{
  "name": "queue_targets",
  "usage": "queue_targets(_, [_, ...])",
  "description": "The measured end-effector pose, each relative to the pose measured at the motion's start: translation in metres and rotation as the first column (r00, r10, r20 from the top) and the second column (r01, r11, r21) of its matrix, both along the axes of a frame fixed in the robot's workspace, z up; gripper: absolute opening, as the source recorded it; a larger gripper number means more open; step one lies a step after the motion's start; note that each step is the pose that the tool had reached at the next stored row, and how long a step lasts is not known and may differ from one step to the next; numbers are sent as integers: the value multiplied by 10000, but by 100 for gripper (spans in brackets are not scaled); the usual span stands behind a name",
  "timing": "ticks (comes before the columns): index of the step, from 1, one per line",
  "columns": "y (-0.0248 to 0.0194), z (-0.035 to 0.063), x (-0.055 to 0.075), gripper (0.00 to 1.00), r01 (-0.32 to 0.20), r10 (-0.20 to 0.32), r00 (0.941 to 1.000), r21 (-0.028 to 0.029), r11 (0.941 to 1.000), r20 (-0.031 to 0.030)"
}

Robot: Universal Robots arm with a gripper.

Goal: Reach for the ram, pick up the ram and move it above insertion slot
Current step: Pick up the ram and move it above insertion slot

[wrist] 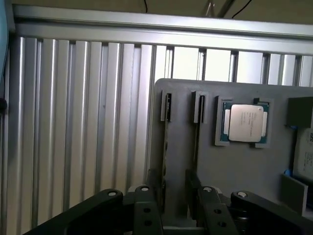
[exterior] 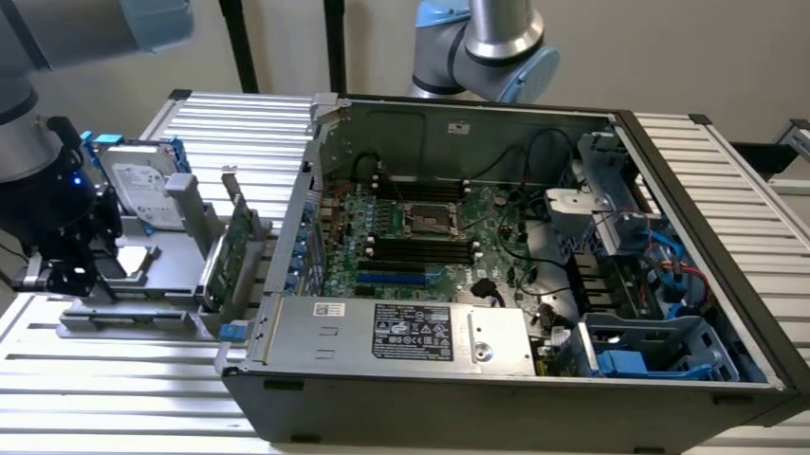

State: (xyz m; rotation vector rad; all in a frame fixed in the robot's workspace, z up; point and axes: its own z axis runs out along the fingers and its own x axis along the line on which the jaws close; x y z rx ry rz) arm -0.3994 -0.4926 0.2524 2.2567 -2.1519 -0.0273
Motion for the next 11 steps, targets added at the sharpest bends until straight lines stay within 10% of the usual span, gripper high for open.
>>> queue_targets(11, [-32,-201,0,36,64,-64,10000,1,10000,6])
